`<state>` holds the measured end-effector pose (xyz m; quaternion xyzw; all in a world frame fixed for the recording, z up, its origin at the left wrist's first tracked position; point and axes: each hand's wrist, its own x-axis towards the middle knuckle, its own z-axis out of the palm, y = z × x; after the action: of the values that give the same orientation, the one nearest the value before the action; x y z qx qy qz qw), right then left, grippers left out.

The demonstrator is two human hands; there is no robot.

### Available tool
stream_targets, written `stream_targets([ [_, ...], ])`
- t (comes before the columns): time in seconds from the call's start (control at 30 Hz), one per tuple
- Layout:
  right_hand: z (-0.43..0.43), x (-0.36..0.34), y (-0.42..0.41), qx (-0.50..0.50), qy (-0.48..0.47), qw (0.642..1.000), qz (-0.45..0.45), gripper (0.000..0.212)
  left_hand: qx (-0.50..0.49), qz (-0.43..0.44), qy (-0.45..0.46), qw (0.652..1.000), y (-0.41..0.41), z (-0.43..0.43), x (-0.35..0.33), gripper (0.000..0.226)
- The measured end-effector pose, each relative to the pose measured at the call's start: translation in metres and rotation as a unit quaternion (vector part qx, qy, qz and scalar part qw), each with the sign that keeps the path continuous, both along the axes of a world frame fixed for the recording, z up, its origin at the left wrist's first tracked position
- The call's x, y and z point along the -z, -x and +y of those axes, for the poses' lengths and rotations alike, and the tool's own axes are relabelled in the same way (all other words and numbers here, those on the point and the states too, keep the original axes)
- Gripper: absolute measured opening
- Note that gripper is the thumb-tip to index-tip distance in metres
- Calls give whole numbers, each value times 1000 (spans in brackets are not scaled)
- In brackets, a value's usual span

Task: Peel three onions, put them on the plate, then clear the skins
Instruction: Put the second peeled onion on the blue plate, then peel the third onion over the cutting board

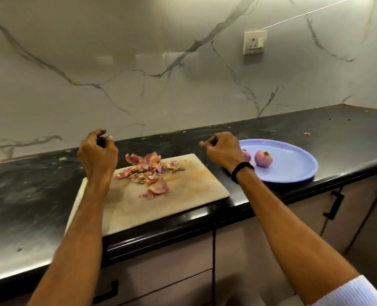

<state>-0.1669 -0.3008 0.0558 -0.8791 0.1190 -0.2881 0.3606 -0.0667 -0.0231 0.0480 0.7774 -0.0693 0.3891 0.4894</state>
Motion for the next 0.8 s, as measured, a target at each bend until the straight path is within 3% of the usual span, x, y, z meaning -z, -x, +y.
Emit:
stream_targets([
  [0.07, 30, 5, -17, -13, 31, 999, 9, 33, -9, 39, 18, 999, 2, 8, -3, 30],
  [0.23, 84, 10, -54, -47, 80, 995, 42, 14, -77, 112, 13, 991, 14, 27, 1, 24],
  [0.33, 96, 15, -77, -63, 39, 996, 43, 13, -108, 161, -21, 981, 22, 37, 7, 25],
  [0.43, 94, 25, -90, -80, 1, 996, 24, 14, -129, 223, -112, 960, 29, 38, 15, 41],
  [0.57, 83, 25, -90, -121, -156, 980, -2, 14, -144, 318, -208, 914, 29, 36, 30, 64],
  [0.67, 73, 24, -88, -133, -227, 964, 31, 20, -132, 363, -258, 886, 24, 40, 37, 79],
  [0.73, 71, 25, -87, -145, -228, 962, 35, 12, -110, 353, -261, 892, 23, 40, 35, 80],
  [0.8, 72, 26, -88, -154, -230, 961, 19, 9, -76, 323, -198, 922, 24, 36, 30, 78],
])
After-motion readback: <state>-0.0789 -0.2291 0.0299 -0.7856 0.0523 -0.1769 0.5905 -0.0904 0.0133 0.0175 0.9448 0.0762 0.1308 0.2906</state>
